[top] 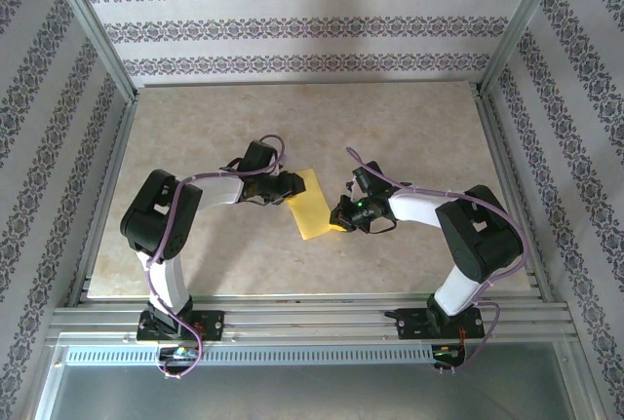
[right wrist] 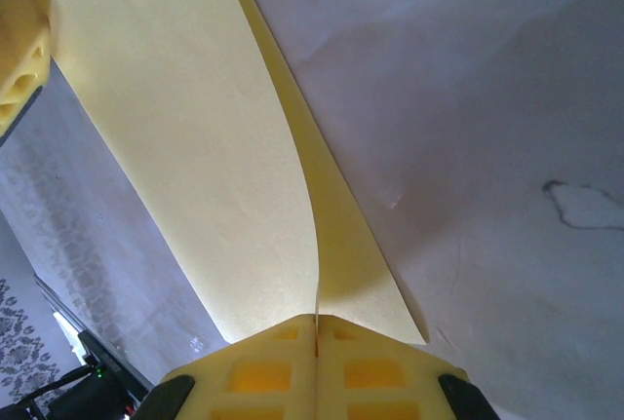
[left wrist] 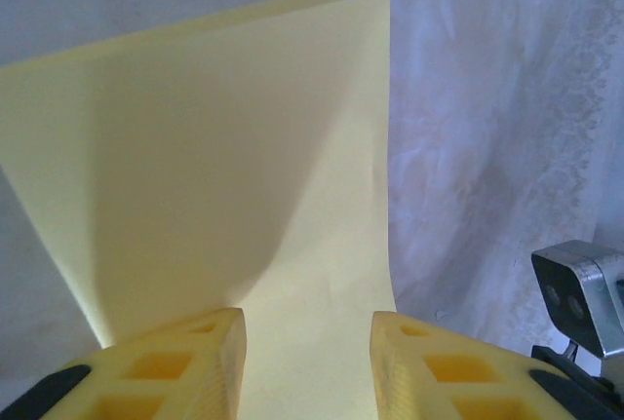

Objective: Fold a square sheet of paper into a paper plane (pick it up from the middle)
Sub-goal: Fold the triangle a second time at the center of the table.

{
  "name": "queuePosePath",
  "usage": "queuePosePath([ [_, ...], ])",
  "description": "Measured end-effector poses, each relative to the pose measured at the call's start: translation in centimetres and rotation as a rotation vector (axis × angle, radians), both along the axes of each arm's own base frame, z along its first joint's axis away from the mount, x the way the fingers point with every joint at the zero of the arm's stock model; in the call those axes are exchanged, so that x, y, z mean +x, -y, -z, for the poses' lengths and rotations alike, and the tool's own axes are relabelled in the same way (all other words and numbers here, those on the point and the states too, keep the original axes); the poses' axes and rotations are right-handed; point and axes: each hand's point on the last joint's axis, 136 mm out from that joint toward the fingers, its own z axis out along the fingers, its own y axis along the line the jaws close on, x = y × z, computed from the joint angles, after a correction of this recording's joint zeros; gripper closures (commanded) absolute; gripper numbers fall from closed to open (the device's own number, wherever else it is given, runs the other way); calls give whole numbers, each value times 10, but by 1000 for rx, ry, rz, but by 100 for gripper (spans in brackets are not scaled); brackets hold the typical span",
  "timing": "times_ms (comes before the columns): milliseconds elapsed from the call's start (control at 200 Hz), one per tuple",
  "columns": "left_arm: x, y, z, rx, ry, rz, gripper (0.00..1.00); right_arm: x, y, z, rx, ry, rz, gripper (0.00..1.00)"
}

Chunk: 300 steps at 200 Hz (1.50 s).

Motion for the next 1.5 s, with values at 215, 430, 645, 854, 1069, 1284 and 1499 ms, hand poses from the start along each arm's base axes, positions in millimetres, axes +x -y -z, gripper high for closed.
queuePosePath([
  [215, 2, 1, 12, 20, -12, 14, 65, 6, 5, -1, 3, 4, 21, 82],
  [430, 2, 1, 13, 25, -5, 24, 65, 6, 4, -1, 4, 5, 22, 83],
  [645, 2, 1, 13, 25, -6, 25, 65, 8, 5, -4, 11, 7, 31, 96],
  [854, 2, 0, 13, 25, -5, 24, 65, 15, -6, -17, 39, 36, 11, 97],
  [1069, 2, 1, 13, 25, -6, 25, 65, 26, -34, -34, 80, 84, -46, 96],
  [1284, 2, 1, 13, 24, -6, 25, 65, 31, -50, -25, 77, 76, -74, 96],
  [1499, 2, 1, 13, 24, -6, 25, 65, 34, -64, -18, 77, 88, -98, 97],
])
